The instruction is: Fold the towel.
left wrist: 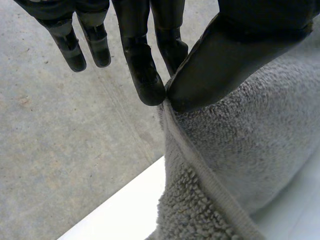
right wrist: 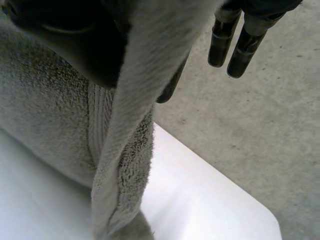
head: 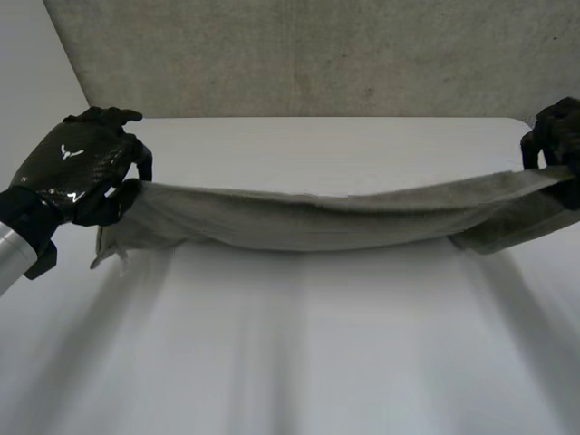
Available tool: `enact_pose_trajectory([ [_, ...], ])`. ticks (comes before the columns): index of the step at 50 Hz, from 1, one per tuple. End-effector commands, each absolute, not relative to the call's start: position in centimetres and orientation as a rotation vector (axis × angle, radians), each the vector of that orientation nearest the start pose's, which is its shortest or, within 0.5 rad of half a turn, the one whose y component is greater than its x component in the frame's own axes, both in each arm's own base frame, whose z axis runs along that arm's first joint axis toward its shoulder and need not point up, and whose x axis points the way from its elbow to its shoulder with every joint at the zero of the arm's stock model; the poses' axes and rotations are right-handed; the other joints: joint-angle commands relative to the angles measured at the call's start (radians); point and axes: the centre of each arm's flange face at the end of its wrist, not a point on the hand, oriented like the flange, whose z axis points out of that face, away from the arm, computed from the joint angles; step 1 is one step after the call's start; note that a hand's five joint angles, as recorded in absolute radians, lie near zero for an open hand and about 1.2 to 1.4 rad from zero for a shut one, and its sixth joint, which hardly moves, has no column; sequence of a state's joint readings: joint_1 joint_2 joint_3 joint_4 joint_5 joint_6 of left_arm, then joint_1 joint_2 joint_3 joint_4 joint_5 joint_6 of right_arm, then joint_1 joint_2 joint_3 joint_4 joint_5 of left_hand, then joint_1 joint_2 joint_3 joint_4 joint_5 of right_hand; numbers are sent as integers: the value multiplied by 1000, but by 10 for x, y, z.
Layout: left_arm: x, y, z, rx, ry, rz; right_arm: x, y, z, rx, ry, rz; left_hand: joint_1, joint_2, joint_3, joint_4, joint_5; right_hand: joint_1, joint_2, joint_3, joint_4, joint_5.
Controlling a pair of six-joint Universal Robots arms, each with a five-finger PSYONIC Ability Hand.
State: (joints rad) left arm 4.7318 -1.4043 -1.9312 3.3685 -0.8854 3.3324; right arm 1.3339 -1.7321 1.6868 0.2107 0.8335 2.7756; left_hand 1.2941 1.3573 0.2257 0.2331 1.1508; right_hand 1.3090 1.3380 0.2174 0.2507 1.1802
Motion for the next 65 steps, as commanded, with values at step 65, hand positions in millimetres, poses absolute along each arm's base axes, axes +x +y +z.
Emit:
enact_pose_trajectory([
  [65, -245, -385, 172, 1217, 2357, -2201, 166, -366, 208, -919, 2369, -1629, 102, 39, -51, -59, 71, 87, 58, -43, -76, 42],
])
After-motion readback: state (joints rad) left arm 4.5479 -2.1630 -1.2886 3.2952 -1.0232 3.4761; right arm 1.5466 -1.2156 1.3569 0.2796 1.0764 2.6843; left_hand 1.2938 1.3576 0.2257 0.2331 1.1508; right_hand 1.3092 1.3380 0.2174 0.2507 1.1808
